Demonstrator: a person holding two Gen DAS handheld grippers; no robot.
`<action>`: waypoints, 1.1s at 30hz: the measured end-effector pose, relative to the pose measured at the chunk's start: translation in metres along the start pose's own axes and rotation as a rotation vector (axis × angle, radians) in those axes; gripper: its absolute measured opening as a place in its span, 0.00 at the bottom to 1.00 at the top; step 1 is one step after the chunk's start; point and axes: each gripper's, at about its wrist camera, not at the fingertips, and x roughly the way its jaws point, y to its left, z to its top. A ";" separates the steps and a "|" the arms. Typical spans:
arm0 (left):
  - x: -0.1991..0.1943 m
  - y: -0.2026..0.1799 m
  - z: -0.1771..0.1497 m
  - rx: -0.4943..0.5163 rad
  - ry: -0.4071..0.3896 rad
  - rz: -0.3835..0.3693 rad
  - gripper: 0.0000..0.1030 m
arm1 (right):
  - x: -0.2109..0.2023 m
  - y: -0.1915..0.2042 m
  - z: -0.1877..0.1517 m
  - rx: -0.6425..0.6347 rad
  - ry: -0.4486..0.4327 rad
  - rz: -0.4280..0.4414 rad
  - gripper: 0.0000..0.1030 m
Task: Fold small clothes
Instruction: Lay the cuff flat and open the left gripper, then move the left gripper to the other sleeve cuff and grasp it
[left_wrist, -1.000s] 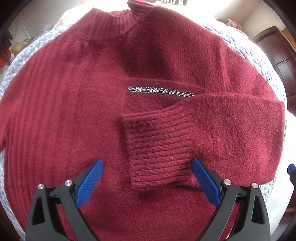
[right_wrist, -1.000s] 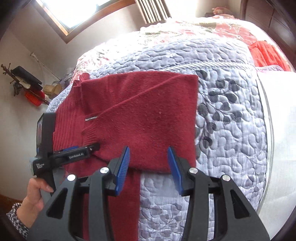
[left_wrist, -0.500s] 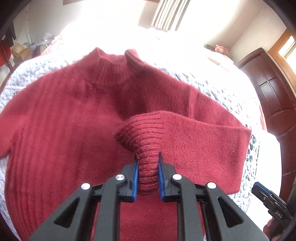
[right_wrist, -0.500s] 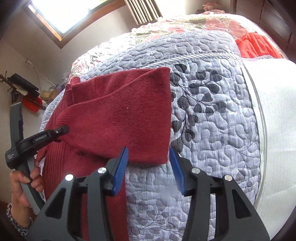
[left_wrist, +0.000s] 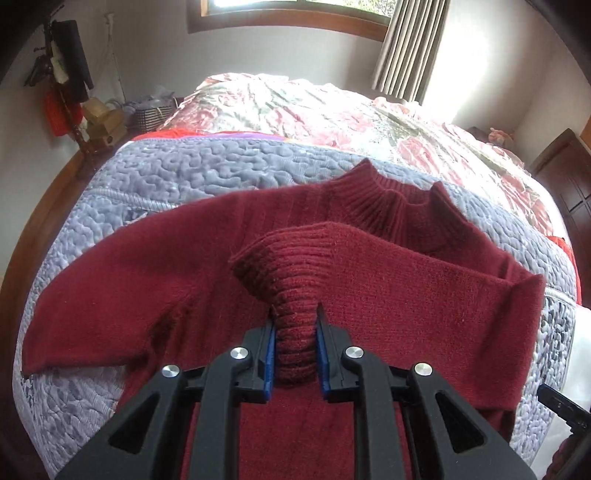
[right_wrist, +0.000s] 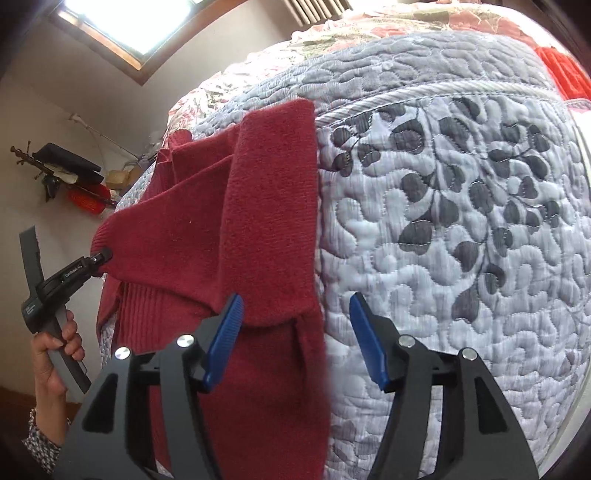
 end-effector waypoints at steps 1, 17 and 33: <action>0.007 0.002 -0.003 0.001 0.012 0.007 0.18 | 0.008 0.004 0.002 -0.001 0.012 0.003 0.59; 0.017 0.077 -0.008 -0.070 0.004 0.177 0.39 | 0.026 0.026 0.009 -0.081 0.034 -0.189 0.36; 0.081 0.019 -0.017 0.052 0.147 0.098 0.58 | 0.063 0.037 0.024 -0.062 0.033 -0.200 0.35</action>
